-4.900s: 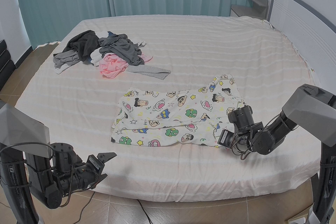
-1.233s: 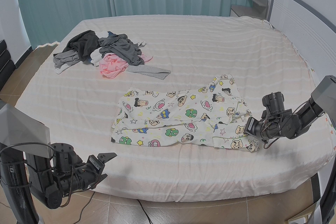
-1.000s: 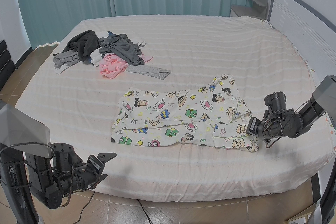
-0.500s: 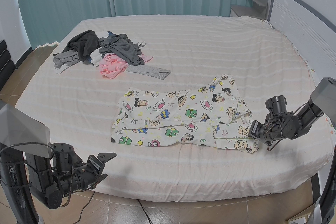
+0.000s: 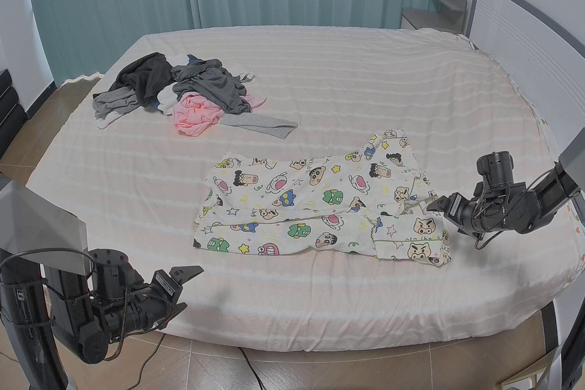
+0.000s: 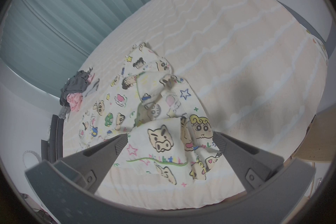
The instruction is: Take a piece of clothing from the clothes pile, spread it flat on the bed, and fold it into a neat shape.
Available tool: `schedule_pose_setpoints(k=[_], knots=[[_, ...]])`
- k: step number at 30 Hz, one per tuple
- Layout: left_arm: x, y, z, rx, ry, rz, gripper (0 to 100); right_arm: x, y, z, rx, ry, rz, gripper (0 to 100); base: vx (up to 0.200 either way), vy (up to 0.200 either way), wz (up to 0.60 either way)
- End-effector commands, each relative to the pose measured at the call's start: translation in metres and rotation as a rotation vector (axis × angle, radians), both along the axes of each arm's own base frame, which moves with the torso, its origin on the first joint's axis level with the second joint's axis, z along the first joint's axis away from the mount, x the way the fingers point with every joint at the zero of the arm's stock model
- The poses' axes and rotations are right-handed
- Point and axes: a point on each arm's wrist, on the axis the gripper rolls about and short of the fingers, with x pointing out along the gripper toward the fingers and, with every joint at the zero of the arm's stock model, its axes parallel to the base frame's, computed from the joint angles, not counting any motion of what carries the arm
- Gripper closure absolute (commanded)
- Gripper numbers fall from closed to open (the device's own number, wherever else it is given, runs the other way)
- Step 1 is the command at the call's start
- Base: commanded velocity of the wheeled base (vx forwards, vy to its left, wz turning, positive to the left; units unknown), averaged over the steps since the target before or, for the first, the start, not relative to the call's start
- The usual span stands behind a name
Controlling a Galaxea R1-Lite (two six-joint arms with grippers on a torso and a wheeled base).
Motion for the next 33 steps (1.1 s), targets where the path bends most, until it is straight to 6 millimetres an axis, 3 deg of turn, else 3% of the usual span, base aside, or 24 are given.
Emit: schedule_pose_setpoints(k=[1,5,10,13,21,33], knots=[[0.001,0.000,0.001,-0.004,-0.014,0.000,0,-0.013,0.009,0.026,0.017,-0.064,0.028,0,0.000,0.000,0.00],[0.001,0.000,0.001,-0.004,-0.014,0.000,0,-0.028,0.032,0.027,0.069,-0.039,0.097,0,0.000,0.000,0.00],[0.001,0.000,0.001,-0.002,-0.015,-0.001,0,-0.031,0.042,0.016,0.084,0.000,0.138,0,0.000,0.000,0.00],[0.001,0.000,0.001,-0.002,-0.015,-0.001,0,-0.023,0.046,-0.004,0.076,0.052,0.143,0,0.000,0.000,0.00],[0.001,-0.001,0.001,-0.003,-0.016,-0.002,0,-0.007,0.055,-0.034,0.062,0.074,0.157,0,0.000,0.000,0.00],[0.001,-0.001,0.000,0.000,-0.011,-0.003,0,0.002,0.052,-0.054,0.037,0.087,0.132,0,0.000,0.000,0.00]])
